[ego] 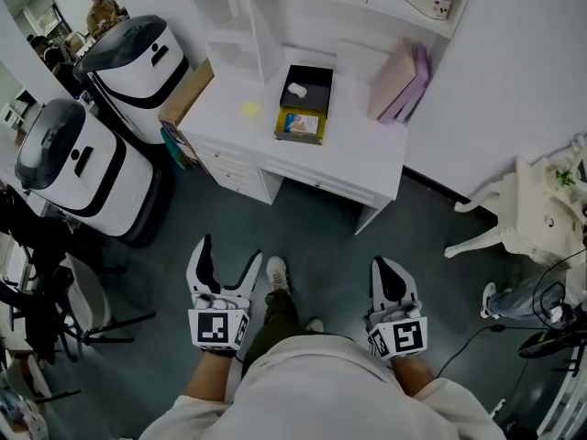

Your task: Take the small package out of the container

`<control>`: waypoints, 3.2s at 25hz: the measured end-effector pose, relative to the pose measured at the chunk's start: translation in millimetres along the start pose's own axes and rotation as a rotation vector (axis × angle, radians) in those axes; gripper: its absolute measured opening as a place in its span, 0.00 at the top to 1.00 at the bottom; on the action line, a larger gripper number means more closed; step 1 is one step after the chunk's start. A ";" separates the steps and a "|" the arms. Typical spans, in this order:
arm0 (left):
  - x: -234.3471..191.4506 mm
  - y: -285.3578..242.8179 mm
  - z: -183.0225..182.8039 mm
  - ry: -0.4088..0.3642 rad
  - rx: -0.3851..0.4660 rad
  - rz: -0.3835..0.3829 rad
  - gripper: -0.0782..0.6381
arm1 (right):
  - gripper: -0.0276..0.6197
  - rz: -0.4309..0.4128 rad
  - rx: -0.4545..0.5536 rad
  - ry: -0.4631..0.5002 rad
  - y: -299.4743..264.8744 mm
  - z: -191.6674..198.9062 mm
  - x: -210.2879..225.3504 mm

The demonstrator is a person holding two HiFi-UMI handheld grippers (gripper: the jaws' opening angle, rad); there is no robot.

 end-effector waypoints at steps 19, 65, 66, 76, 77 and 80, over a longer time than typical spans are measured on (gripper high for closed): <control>-81.7 -218.7 -0.2 -0.010 -0.034 0.171 0.32 | 0.92 0.099 -0.021 0.003 -211.3 -31.4 50.6; 0.5 -548.1 134.9 -0.456 -0.360 0.588 0.33 | 0.92 0.265 -0.119 -0.145 -346.0 21.8 257.4; 4.1 -551.9 140.4 -0.477 -0.370 0.603 0.33 | 0.92 0.273 -0.123 -0.148 -343.6 23.8 261.2; 29.4 -568.5 194.3 -0.684 -0.444 0.745 0.33 | 0.92 0.327 -0.150 -0.181 -331.4 37.0 277.9; 31.0 -570.0 199.0 -0.711 -0.445 0.762 0.33 | 0.92 0.331 -0.150 -0.182 -330.9 37.8 279.3; 32.9 -574.5 213.0 -0.778 -0.457 0.800 0.33 | 0.92 0.347 -0.156 -0.189 -327.5 40.8 283.2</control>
Point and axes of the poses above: the fingertips, and each gripper's own axes: y backward along the fingers, x to its right, z out of its underside, the point moved 6 cm from there along y, backward along the fingers, and after that the axes turned 9 degrees about -z, right-handed, at the moved point
